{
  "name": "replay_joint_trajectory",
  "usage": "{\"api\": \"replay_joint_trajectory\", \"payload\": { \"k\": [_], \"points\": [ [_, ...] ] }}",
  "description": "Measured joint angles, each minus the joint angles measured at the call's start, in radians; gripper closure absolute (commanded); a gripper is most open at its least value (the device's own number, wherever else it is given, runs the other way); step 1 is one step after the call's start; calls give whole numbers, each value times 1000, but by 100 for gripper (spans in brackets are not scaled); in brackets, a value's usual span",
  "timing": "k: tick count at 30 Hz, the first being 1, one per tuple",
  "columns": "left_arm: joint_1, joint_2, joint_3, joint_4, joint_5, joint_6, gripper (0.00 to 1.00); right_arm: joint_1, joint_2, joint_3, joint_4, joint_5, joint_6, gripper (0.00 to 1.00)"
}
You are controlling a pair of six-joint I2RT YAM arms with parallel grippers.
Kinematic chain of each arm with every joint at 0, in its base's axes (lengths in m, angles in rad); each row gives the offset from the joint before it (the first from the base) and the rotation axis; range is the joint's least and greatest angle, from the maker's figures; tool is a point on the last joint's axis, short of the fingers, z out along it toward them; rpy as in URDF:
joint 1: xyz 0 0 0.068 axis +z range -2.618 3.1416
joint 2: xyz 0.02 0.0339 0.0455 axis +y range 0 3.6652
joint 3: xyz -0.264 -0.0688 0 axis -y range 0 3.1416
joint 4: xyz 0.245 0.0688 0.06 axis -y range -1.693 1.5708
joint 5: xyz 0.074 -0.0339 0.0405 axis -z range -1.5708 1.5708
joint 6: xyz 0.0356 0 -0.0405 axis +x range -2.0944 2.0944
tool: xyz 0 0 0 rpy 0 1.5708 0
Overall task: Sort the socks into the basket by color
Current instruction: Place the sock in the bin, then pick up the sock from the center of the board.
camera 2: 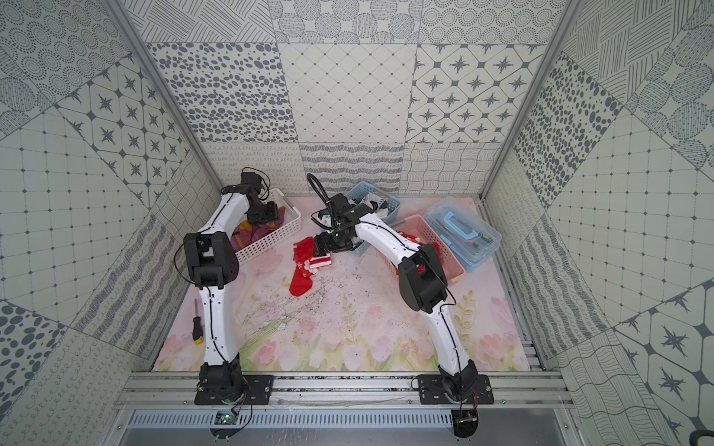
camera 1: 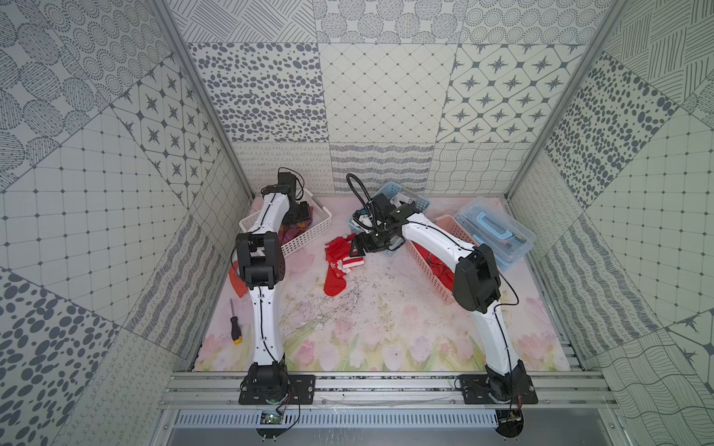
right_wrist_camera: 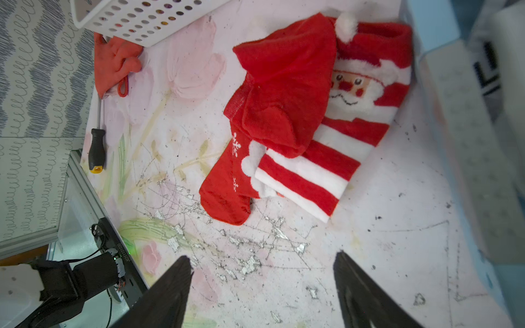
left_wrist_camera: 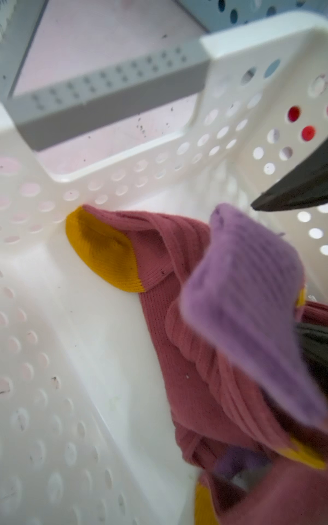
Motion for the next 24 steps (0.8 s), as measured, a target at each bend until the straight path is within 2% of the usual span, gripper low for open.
{"api": "replay_joint_trajectory", "payload": {
  "k": [4,12,18,19,22,24],
  "points": [
    [0,-86,-61,17,11,-6,28,15,69,90,2,22,-11,34],
    [0,-294,-214,71,39,-29,27,29,251,344,-10,74,-37,35],
    [0,-471,-385,129,75,-63,27,32,342,416,-20,89,-53,46],
    [-1,-495,-410,137,79,-68,27,32,348,416,-21,89,-54,49],
    [-3,-571,-490,156,91,-85,27,35,358,415,-27,86,-54,72],
    [-6,-622,-541,166,98,-98,28,39,359,415,-26,88,-59,82]
  ]
}}
